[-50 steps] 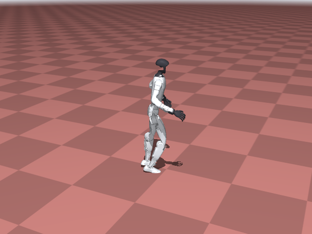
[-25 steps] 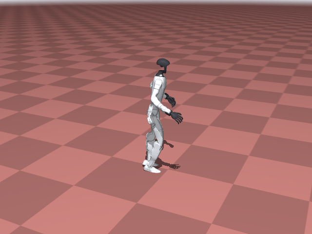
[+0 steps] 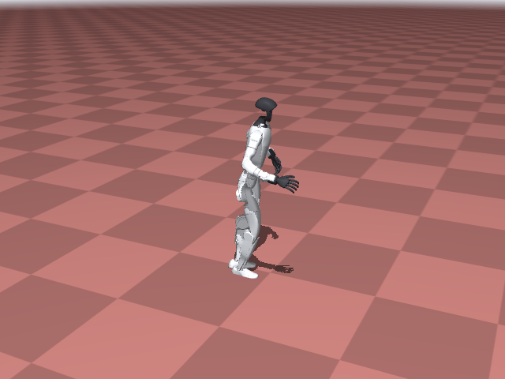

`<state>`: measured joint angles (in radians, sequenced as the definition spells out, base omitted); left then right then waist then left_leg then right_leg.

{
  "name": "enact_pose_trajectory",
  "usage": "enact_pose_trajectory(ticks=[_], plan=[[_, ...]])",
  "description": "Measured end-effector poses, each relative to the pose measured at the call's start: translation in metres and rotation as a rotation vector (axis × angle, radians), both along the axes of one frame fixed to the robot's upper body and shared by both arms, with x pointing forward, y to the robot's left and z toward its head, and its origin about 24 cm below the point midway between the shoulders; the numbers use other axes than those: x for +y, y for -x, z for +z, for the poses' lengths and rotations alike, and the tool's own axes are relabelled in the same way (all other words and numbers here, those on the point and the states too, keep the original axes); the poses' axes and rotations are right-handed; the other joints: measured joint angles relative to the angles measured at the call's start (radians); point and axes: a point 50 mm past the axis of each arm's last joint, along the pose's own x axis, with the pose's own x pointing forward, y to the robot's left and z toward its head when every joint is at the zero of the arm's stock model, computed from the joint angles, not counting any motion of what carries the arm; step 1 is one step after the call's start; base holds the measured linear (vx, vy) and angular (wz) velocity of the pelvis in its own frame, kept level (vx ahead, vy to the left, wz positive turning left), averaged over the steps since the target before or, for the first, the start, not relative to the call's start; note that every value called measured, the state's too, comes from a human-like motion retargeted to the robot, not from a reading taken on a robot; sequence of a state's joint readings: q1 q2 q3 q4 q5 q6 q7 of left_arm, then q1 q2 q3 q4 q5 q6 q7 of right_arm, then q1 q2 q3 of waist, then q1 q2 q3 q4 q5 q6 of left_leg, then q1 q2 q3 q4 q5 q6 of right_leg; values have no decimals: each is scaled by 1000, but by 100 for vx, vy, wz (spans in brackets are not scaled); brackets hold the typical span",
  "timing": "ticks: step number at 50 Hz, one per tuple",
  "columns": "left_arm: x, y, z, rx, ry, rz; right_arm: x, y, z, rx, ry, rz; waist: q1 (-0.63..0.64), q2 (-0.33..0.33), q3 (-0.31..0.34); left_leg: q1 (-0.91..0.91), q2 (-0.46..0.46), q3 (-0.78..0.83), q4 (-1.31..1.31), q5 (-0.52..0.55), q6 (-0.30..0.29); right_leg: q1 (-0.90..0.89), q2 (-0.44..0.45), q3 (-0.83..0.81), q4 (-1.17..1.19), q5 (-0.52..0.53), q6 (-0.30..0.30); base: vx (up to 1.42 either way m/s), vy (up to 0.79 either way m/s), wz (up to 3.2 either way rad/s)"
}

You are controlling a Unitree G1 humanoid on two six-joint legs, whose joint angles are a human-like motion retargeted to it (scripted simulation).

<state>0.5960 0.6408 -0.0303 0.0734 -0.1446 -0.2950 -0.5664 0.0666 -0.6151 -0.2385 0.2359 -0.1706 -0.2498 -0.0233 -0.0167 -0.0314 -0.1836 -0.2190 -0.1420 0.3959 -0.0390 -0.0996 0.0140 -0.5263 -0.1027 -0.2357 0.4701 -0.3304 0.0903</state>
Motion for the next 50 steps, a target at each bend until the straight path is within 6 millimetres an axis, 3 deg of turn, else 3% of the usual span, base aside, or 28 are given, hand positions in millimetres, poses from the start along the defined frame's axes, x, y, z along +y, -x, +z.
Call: enact_pose_trajectory(ticks=[3,6,7,9,12,14,15,17,20,22,25,28,32,35,38,40,43,47,48,50], plan=[[12,20,-5,53,13,113,-4,9,22,-126,10,-36,1,-14,0,12,0,3,15,-7,15,-8,-2,13,35,-18,3,11,-9,-47],[26,40,-12,84,27,304,-12,29,25,-181,2,-119,2,-47,9,-23,12,-12,171,-55,47,-3,-7,48,68,-28,-2,7,-13,-58],[31,44,-14,83,26,380,-14,37,21,-181,-10,-153,1,-60,20,-65,36,-13,317,-91,62,11,-5,59,77,-38,-8,3,-17,-56],[43,46,-17,59,15,526,-15,54,4,-145,-57,-220,2,-64,67,-224,172,-8,836,-163,92,63,37,60,102,-76,-41,-4,-20,-67],[50,36,-22,5,35,683,-12,74,-30,-18,-129,-292,31,-18,140,-437,386,-104,1463,-112,147,94,154,65,189,-133,-124,-13,-28,-110],[51,17,-25,-49,58,761,-8,80,-53,79,-175,-317,63,24,188,-606,460,-258,1799,-85,148,107,253,81,222,-165,-190,-14,-34,-133],[51,7,-26,-73,74,791,-7,83,-64,131,-194,-324,77,38,208,-685,465,-328,1942,-66,140,109,290,96,237,-178,-220,-14,-31,-107],[48,-17,-29,-122,118,845,-6,84,-86,236,-234,-337,73,34,241,-856,364,-427,2187,0,83,86,311,126,286,-218,-266,-14,-25,-55],[44,-45,-30,-178,203,917,-1,92,-126,428,-315,-360,18,-6,273,-1084,177,-406,2466,97,19,32,269,147,417,-315,-308,-5,-11,18],[46,-56,-26,-221,254,963,6,107,-152,557,-387,-393,-23,-23,281,-1170,124,-359,2525,101,13,11,243,145,496,-374,-318,10,-4,21],[61,-70,-10,-323,302,1035,17,128,-182,699,-490,-450,-63,-46,287,-1176,105,-331,2383,40,37,19,210,151,553,-445,-310,26,0,-24],[82,-74,13,-440,285,1093,31,149,-201,803,-559,-495,-41,-43,289,-1032,154,-335,2000,-32,48,97,231,181,500,-454,-283,42,8,-97],[105,-71,39,-565,229,1159,51,175,-219,967,-589,-477,14,-28,237,-832,161,-356,1360,6,-58,213,250,228,374,-417,-247,52,19,-107],[116,-68,53,-626,182,1191,58,184,-226,1087,-574,-417,26,-45,139,-704,92,-377,865,129,-161,238,201,258,292,-393,-229,56,26,-36],[116,-66,59,-654,163,1182,64,183,-228,1142,-566,-359,33,-71,56,-616,36,-363,664,216,-183,213,131,259,351,-430,-220,59,31,-13],[110,-69,60,-656,185,1156,66,173,-229,1146,-582,-326,37,-128,29,-458,-37,-317,457,274,-147,225,30,280,408,-446,-189,65,31,-25],[90,-70,41,-564,211,1084,75,159,-229,1133,-605,-260,14,-159,-8,-396,-112,-271,442,182,-58,174,-105,260,612,-338,-112,58,30,-10],[56,-64,4,-342,219,933,82,120,-220,1065,-616,-133,-54,-187,11,-226,-230,-226,332,42,50,16,-306,285,1099,-216,-63,49,23,-2],[48,-61,-7,-275,212,890,84,108,-217,1037,-616,-101,-75,-187,24,-182,-254,-225,307,17,65,-35,-334,312,1236,-221,-67,39,17,-22],[36,-66,-26,-155,197,792,86,71,-203,954,-613,-33,-68,-142,74,-41,-240,-238,133,38,76,-166,-291,369,1464,-201,-91,32,14,-54]])
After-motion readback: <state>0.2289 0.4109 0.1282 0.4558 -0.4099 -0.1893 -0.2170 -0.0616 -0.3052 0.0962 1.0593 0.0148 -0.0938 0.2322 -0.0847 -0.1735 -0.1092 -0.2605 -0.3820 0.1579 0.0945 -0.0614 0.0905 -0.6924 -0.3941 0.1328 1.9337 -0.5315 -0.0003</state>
